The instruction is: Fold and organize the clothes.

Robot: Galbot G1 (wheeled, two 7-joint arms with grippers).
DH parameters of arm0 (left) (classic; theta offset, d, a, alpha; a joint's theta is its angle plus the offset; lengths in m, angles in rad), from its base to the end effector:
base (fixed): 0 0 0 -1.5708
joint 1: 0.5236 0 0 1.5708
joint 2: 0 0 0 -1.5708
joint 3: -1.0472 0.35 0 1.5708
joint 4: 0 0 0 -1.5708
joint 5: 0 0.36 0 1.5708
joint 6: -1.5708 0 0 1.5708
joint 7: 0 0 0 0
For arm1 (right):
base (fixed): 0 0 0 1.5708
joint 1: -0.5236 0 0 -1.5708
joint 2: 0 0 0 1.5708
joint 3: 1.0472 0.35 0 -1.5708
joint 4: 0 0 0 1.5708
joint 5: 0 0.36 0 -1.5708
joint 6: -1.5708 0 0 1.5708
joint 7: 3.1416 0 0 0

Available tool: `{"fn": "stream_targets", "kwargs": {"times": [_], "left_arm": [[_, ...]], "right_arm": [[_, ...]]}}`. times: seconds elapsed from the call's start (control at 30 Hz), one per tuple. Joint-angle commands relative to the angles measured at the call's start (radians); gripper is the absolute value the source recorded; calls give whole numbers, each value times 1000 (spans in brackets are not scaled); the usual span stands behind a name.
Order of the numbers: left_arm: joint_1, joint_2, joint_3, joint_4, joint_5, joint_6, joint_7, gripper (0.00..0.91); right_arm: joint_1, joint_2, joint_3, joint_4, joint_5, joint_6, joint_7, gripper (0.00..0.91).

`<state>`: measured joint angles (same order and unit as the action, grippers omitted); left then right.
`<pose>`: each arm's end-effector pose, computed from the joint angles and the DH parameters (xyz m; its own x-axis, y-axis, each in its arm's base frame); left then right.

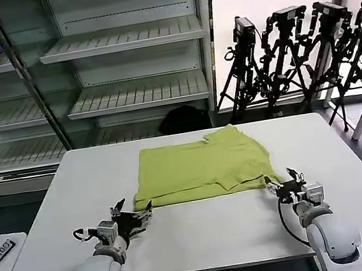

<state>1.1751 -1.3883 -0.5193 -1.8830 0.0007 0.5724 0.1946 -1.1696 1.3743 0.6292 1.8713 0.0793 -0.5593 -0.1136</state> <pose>0.3097 0.0420 -0.2775 -0.9033 0.1480 0.4026 0.2058 0.9730 0.1042 0.3111 -0.0831 -0.2717 -0.9306 -0.0043 0.3661 -0.0392 0.9954 -0.0880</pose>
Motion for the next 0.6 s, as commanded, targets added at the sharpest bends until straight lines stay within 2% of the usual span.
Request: {"fn": "stream_targets", "kwargs": {"times": [0.03,0.13,0.17,0.2,0.23,0.33,0.37,0.6], "left_arm": [[10,0,-3,8,-7,1,1,907],[13,-2,-4,8,-9,2,2,907],[14,-2,-4,8,-9,2,2,695],[14,-2,-3,8,-9,2,2,554],[14,-2,-3,9,-9,3,3,312],[14,-4,-2,10,-11,3,9,60],[14,-4,-2,11,-11,3,11,20],[20,-5,-6,19,-12,4,28,10]], "right_arm": [[-20,-9,9,-16,18,2,-1,292],[-21,-4,2,-25,7,3,-3,151],[-23,-3,1,-28,3,4,-4,91],[-24,-2,0,-29,3,5,-4,60],[-24,-1,-1,-31,1,5,-5,20],[-25,-1,-4,-30,-6,6,-10,0],[-25,-1,-4,-30,-7,6,-10,0],[-27,-1,-3,-13,-8,6,-17,0]]}}
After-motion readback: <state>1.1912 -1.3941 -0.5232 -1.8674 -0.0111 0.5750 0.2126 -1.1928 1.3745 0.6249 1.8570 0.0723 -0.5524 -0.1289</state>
